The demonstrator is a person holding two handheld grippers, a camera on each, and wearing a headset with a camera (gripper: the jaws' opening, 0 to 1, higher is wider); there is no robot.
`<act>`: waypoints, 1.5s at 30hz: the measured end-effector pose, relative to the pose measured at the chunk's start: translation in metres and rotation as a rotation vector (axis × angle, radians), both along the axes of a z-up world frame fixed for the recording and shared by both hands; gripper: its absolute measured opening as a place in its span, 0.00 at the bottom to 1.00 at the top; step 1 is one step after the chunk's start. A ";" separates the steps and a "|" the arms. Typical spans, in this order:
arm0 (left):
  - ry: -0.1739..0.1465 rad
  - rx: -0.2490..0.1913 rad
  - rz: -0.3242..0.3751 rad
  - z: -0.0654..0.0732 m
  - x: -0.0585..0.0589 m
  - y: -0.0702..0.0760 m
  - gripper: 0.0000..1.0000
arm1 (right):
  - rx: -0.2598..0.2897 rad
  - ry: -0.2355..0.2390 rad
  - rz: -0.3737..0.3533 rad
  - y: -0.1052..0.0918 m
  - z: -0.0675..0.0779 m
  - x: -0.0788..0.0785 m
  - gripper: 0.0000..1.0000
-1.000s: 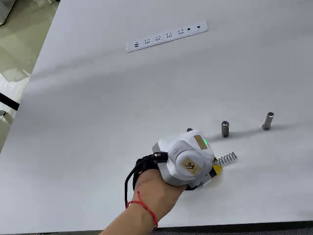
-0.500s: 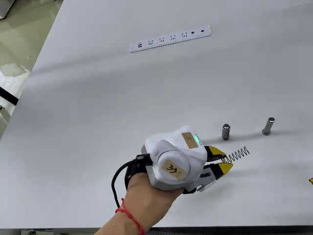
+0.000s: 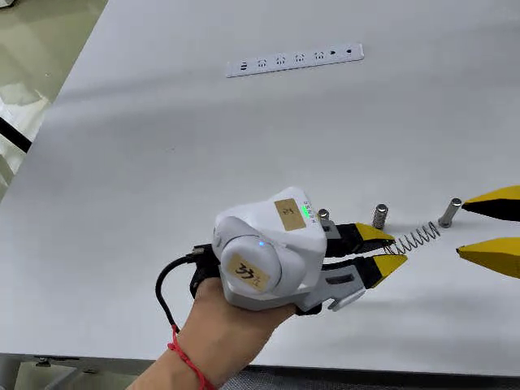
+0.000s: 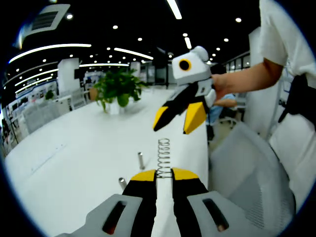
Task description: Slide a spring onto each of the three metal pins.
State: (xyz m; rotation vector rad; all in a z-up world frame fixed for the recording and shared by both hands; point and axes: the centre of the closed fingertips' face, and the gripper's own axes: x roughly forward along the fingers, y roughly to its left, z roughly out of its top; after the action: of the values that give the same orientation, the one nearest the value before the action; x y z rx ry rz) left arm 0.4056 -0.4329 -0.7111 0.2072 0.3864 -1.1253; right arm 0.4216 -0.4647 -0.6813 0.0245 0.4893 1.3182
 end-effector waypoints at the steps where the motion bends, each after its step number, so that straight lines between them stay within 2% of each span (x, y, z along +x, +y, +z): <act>1: -0.004 -0.006 -0.003 0.002 -0.001 0.000 0.11 | -0.002 0.002 0.013 0.003 0.002 -0.001 0.32; 4: -0.013 -0.025 -0.010 0.007 -0.004 -0.001 0.11 | -0.008 0.018 0.044 0.009 0.005 -0.006 0.27; 14: -0.024 -0.078 -0.009 0.015 -0.007 0.000 0.11 | -0.027 0.050 0.104 0.016 0.008 -0.013 0.19; 26: -0.029 -0.096 -0.023 0.018 -0.010 -0.001 0.11 | -0.044 0.047 0.143 0.019 0.011 -0.018 0.12; 36: -0.023 -0.096 -0.037 0.016 -0.015 -0.003 0.11 | -0.091 0.006 0.185 0.023 0.014 -0.023 0.12; 45: -0.020 -0.085 -0.056 0.012 -0.020 -0.005 0.10 | -0.180 -0.078 0.259 0.029 0.016 -0.031 0.12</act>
State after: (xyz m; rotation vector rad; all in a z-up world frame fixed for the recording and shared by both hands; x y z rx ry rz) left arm 0.3858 -0.4378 -0.6992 0.1552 0.3164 -1.1914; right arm 0.3906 -0.4357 -0.6648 -0.2458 0.5559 1.5167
